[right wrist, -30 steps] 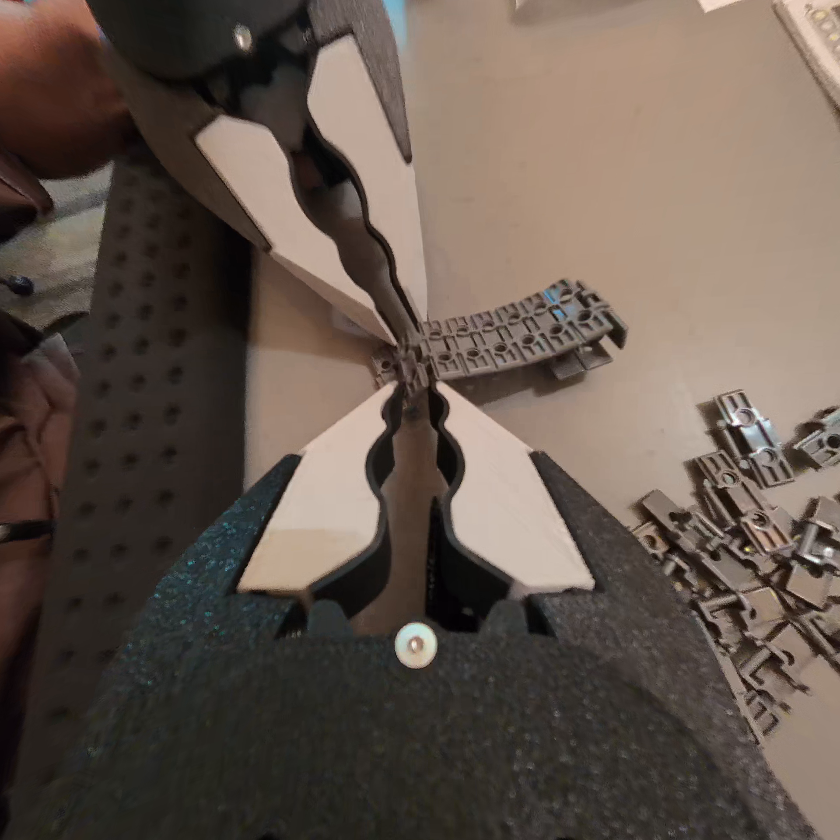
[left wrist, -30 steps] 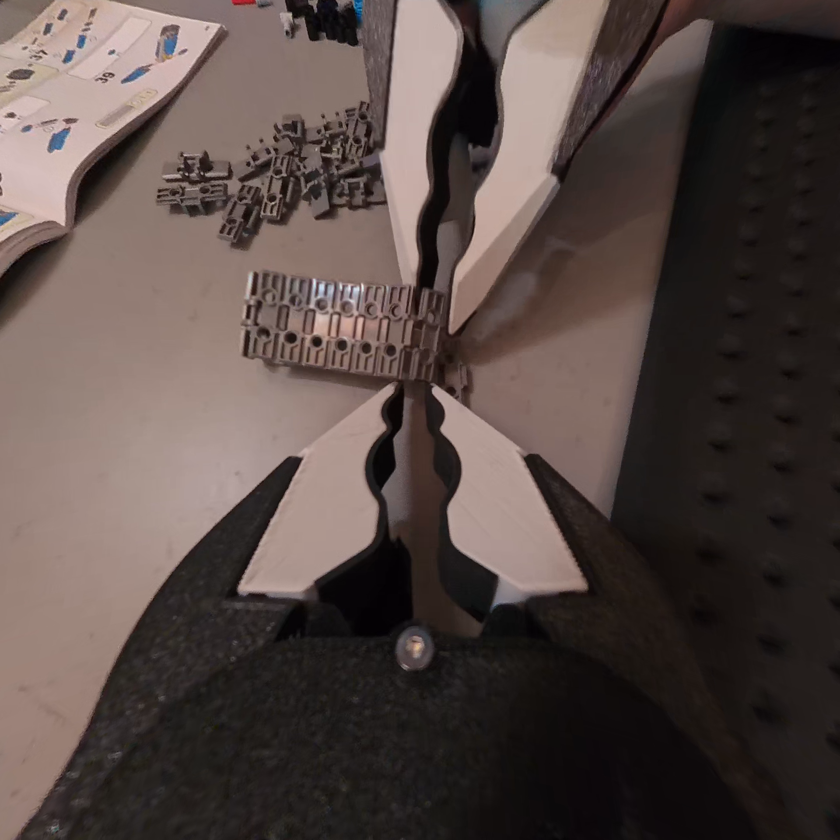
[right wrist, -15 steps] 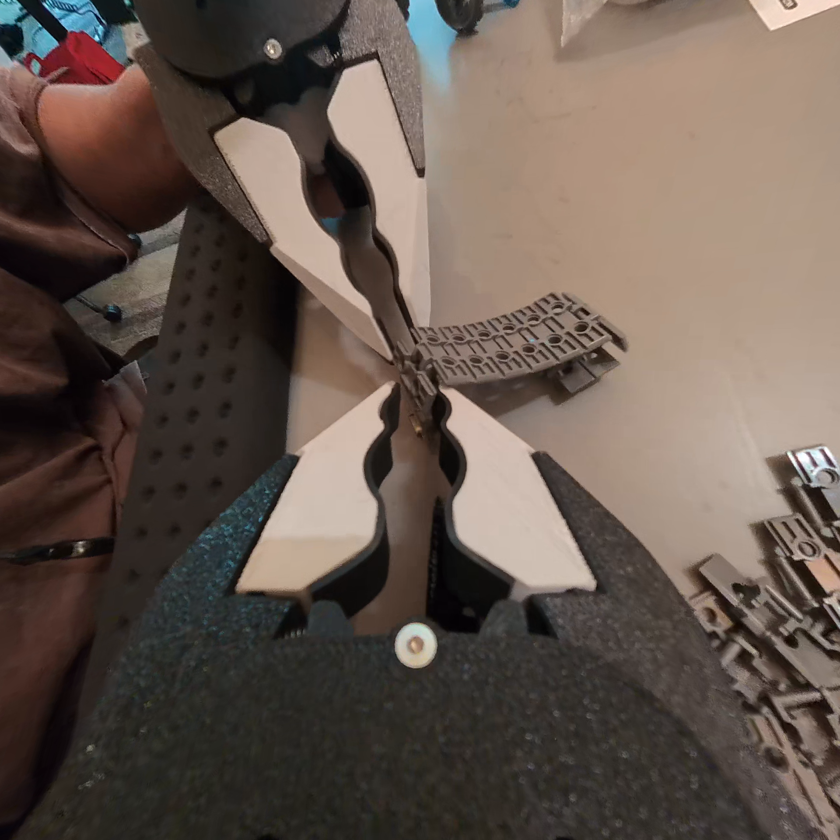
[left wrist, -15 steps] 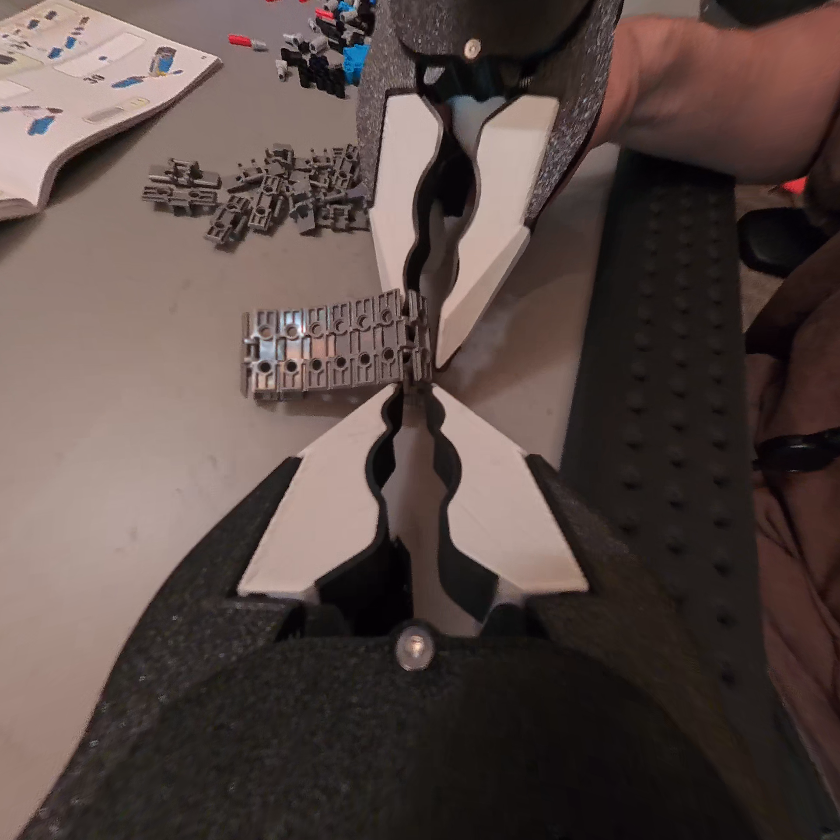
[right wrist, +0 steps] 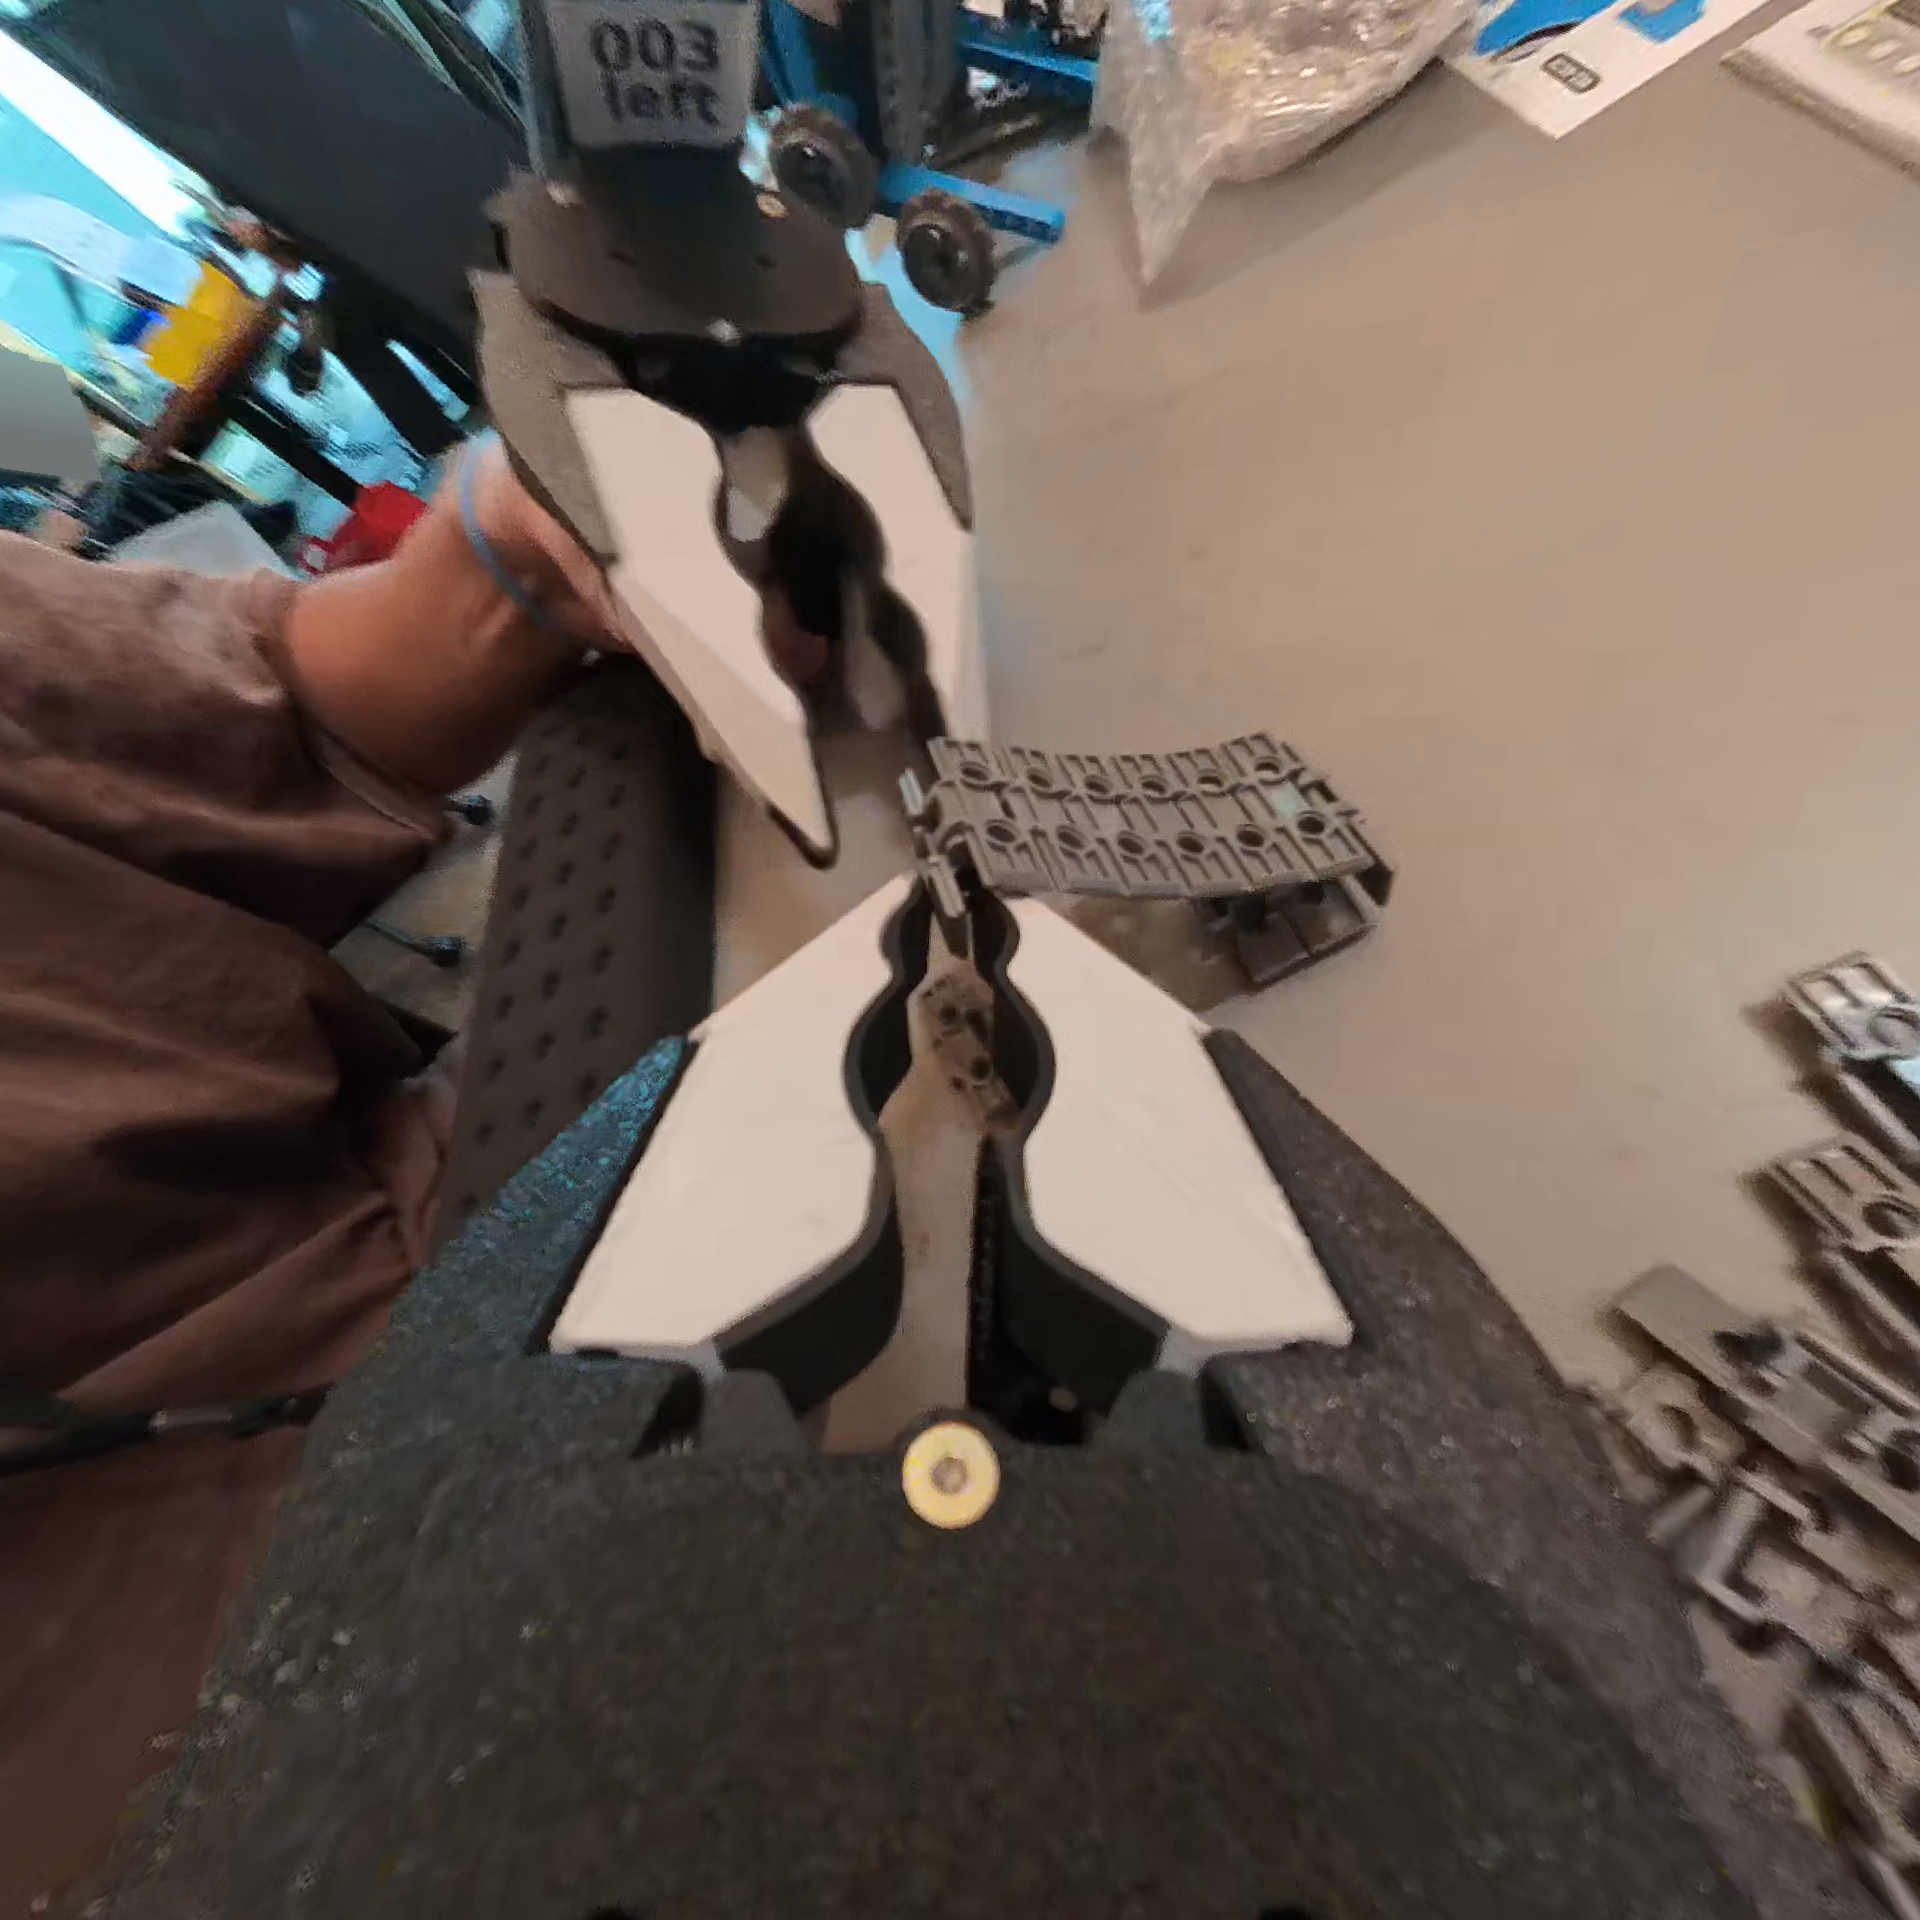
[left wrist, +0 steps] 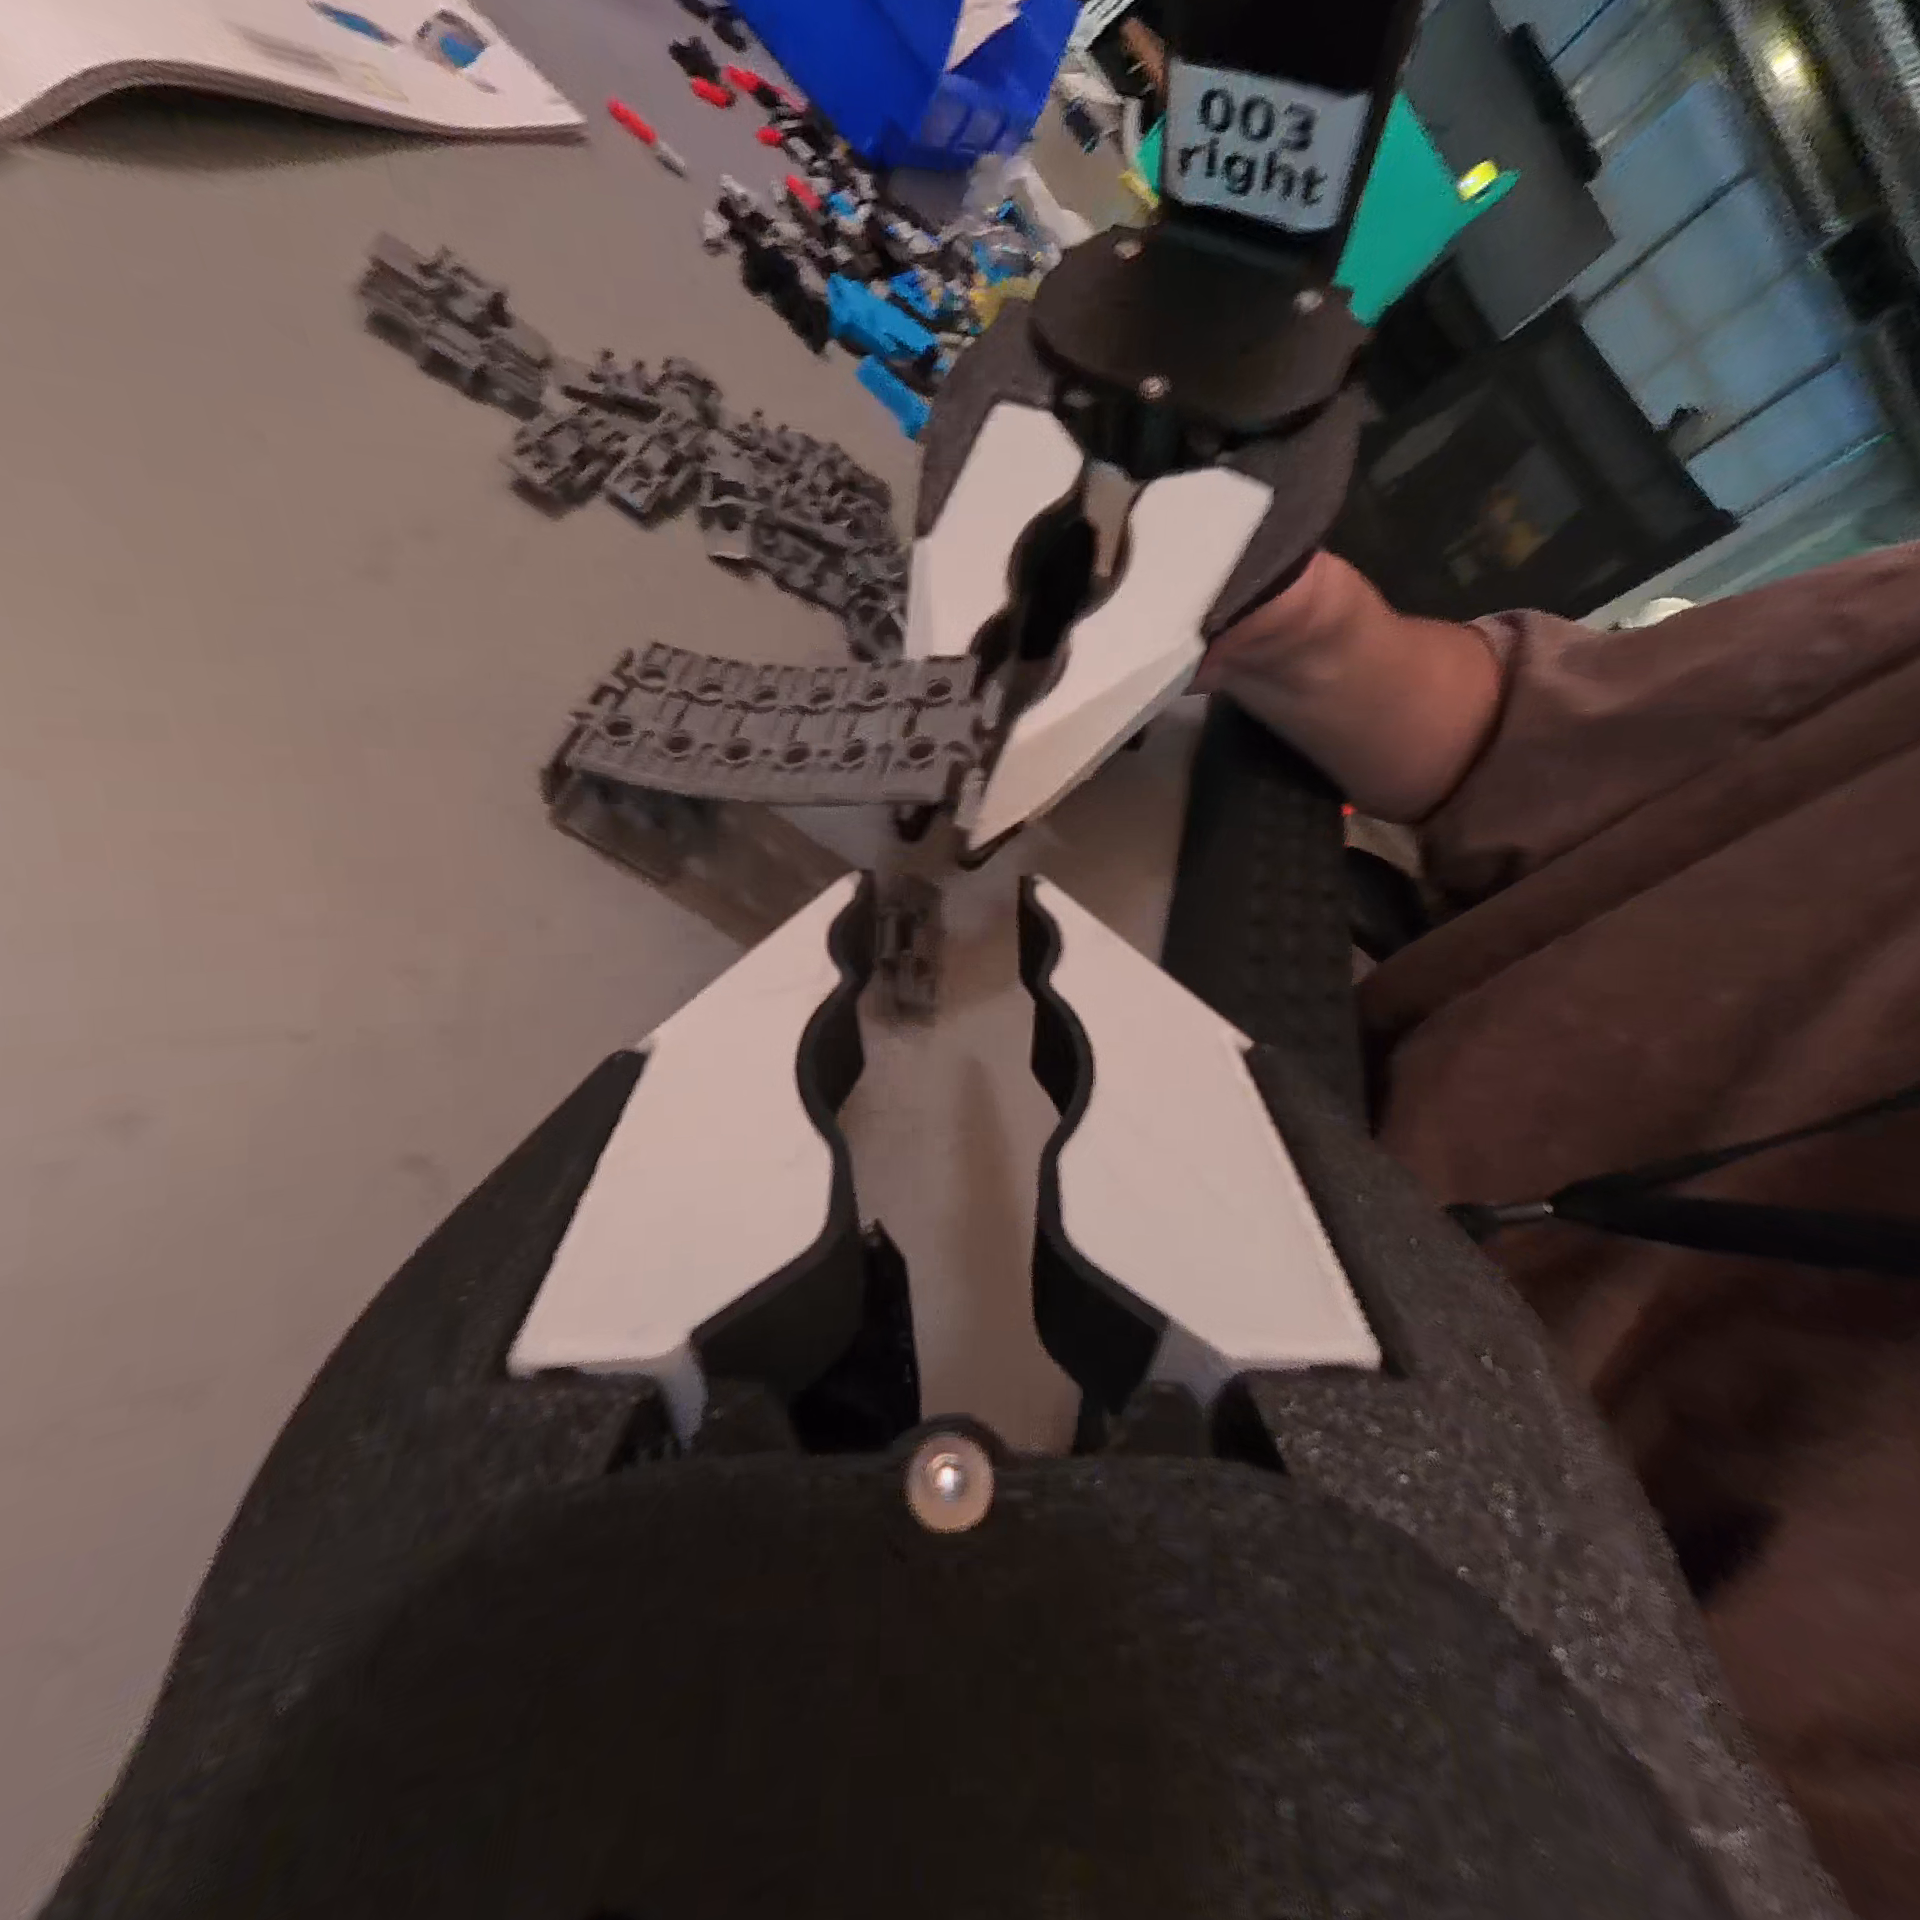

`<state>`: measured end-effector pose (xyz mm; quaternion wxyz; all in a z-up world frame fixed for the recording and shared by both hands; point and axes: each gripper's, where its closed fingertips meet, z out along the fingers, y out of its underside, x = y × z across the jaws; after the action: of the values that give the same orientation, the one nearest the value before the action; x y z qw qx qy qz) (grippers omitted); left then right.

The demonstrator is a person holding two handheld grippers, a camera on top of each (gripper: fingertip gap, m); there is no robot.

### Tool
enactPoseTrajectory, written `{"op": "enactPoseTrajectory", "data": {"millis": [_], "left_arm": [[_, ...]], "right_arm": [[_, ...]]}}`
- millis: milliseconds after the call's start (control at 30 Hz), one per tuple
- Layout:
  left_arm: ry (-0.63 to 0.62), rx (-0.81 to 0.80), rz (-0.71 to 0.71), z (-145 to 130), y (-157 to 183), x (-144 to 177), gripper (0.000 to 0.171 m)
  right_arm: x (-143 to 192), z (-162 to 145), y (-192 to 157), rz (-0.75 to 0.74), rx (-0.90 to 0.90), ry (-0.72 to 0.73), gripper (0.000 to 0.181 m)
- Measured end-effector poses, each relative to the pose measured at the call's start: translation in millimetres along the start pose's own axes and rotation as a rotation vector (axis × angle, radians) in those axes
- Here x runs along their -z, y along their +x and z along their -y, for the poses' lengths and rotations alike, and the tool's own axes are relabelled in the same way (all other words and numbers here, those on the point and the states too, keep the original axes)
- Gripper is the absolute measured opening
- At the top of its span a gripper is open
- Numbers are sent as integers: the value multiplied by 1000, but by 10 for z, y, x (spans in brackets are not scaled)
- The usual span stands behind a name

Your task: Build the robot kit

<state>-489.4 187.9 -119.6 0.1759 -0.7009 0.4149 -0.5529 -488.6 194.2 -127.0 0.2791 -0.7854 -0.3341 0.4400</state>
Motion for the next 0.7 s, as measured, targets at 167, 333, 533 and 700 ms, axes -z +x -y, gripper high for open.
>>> {"op": "enactPoseTrajectory", "data": {"millis": [167,333,533,700], "left_arm": [[1,8,-20,-1,39,-37,3],[22,122,8,51,-85,20,2],[-29,422,-163,114,30,26,2],[-58,663,-197,-194,-14,-84,2]], "right_arm": [[-65,-57,-46,-1,34,-24,8],[-26,-120,76,-91,103,-74,18],[166,1,94,-125,193,0,17],[159,-91,-1,-20,66,-7,15]]}}
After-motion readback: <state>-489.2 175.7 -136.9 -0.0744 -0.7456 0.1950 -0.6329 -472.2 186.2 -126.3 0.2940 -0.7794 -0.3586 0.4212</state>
